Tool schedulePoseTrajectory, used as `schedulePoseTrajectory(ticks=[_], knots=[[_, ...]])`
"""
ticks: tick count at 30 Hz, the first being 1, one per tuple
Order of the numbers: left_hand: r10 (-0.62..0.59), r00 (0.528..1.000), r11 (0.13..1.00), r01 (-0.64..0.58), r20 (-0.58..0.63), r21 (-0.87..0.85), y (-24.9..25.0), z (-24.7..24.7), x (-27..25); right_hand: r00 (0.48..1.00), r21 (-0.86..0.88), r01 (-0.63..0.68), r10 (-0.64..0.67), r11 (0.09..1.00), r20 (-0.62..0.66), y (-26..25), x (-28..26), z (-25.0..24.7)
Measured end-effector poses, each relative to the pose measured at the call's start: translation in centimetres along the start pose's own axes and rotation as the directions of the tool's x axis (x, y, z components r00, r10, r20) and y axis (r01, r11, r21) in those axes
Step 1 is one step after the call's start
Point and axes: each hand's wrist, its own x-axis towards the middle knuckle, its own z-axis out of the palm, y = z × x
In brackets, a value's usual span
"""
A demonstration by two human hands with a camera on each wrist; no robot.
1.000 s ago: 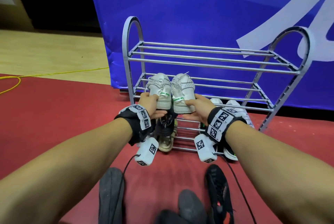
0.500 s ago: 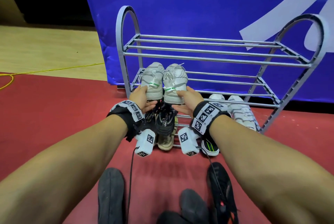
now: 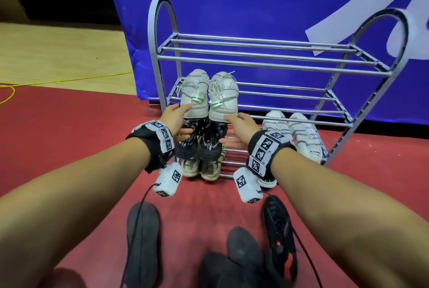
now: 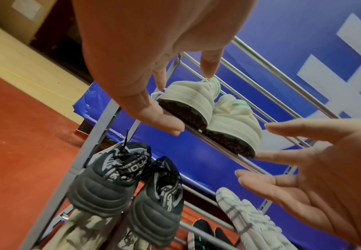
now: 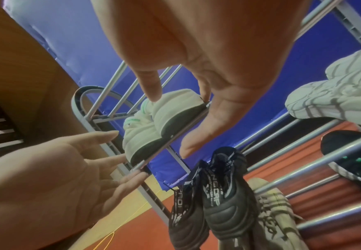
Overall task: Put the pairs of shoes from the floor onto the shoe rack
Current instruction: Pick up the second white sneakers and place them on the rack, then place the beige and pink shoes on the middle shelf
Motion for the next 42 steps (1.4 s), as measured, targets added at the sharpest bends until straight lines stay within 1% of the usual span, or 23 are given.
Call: schedulePoseTrajectory(ticks=[3, 7, 12, 14, 17, 18, 20, 22, 24, 25, 27, 29, 31, 33, 34, 35, 36, 38, 39, 40, 41, 42], knots=[[0.016, 0.999, 0.999, -0.014, -0.049, 0.043, -0.5, -0.6, -0.6, 1.000, -0.002, 0.008, -0.008, 1.000, -0.020, 0.4, -1.4, -0.9], [0.026, 0.999, 0.996, -0.024, -0.023, 0.086, -0.3, -0.7, -2.1, 0.998, -0.057, 0.039, -0.042, 0.998, -0.052, 0.4, -3.1, -2.3], [-0.049, 0.999, 0.999, 0.049, -0.013, -0.004, -2.0, 0.8, -4.7, 0.999, 0.005, -0.010, 0.010, 1.000, -0.031, 3.0, -5.2, -1.8], [-0.106, 0.994, 0.994, 0.106, 0.002, -0.036, -4.1, 1.6, -5.6, 0.999, 0.017, -0.042, 0.042, 0.999, -0.014, 5.1, -6.0, -1.5], [-0.211, 0.977, 0.974, 0.213, 0.035, -0.079, -8.9, 3.3, -7.0, 0.993, 0.036, -0.114, 0.115, 0.993, -0.008, 8.8, -7.0, -1.7], [-0.244, 0.969, 0.967, 0.246, 0.047, -0.058, -10.8, 4.0, -7.4, 0.988, 0.075, -0.155, 0.154, 0.985, 0.018, 10.2, -7.2, -1.8], [-0.304, 0.951, 0.953, 0.304, 0.054, 0.013, -14.5, 5.6, -8.7, 0.977, 0.092, -0.213, 0.209, 0.973, 0.050, 13.1, -7.7, -1.8], [-0.325, 0.943, 0.943, 0.317, 0.069, 0.097, -17.3, 6.8, -9.5, 0.975, -0.024, -0.220, 0.221, 0.975, 0.008, 15.6, -8.1, -1.4], [-0.329, 0.938, 0.937, 0.309, 0.111, 0.164, -18.7, 7.6, -9.8, 0.978, -0.142, -0.210, 0.206, 0.967, -0.041, 17.6, -8.2, -1.3], [-0.338, 0.932, 0.932, 0.312, 0.131, 0.187, -19.2, 7.8, -9.9, 0.974, -0.188, -0.225, 0.219, 0.956, -0.053, 18.6, -8.2, -1.4], [-0.356, 0.922, 0.922, 0.320, 0.150, 0.219, -19.9, 8.0, -10.0, 0.965, -0.242, -0.261, 0.257, 0.934, -0.049, 20.2, -8.5, -1.8], [-0.380, 0.911, 0.900, 0.324, 0.162, 0.293, -21.2, 7.8, -9.8, 0.960, -0.285, -0.276, 0.275, 0.918, -0.043, 21.6, -8.9, -2.0], [-0.407, 0.899, 0.850, 0.308, 0.161, 0.428, -22.4, 7.2, -10.1, 0.957, -0.353, -0.279, 0.288, 0.893, -0.029, 22.9, -9.3, -2.1], [-0.428, 0.879, 0.779, 0.241, 0.210, 0.579, -23.7, 6.6, -10.7, 0.954, -0.434, -0.267, 0.301, 0.860, 0.008, 24.3, -9.6, -2.3], [-0.445, 0.865, 0.726, 0.198, 0.232, 0.658, -24.3, 6.2, -11.0, 0.954, -0.484, -0.246, 0.299, 0.840, 0.034, 25.0, -9.6, -2.4], [-0.449, 0.866, 0.673, 0.168, 0.218, 0.720, -25.0, 5.9, -11.2, 0.954, -0.535, -0.217, 0.294, 0.816, 0.061, 25.5, -9.7, -2.4], [-0.458, 0.869, 0.641, 0.177, 0.187, 0.747, -25.8, 5.7, -11.2, 0.954, -0.584, -0.193, 0.291, 0.788, 0.077, 26.0, -9.7, -2.6], [-0.445, 0.886, 0.609, 0.193, 0.130, 0.769, -27.3, 5.0, -11.3, 0.951, -0.656, -0.184, 0.301, 0.732, 0.070, 27.0, -9.6, -2.8], [-0.491, 0.861, 0.575, 0.206, 0.132, 0.792, -27.6, 4.6, -11.6, 0.948, -0.681, -0.191, 0.312, 0.707, 0.058, 27.8, -9.4, -3.0], [-0.545, 0.823, 0.557, 0.212, 0.161, 0.803, -28.0, 4.3, -11.7, 0.945, -0.701, -0.201, 0.325, 0.684, 0.046, 28.5, -9.3, -3.2], [-0.596, 0.781, 0.572, 0.248, 0.188, 0.782, -28.5, 4.0, -11.6, 0.940, -0.716, -0.214, 0.339, 0.665, 0.034, 29.0, -9.2, -3.4], [-0.649, 0.729, 0.584, 0.294, 0.218, 0.756, -28.6, 3.8, -12.0, 0.936, -0.735, -0.218, 0.350, 0.643, 0.028, 29.4, -9.3, -3.6]])
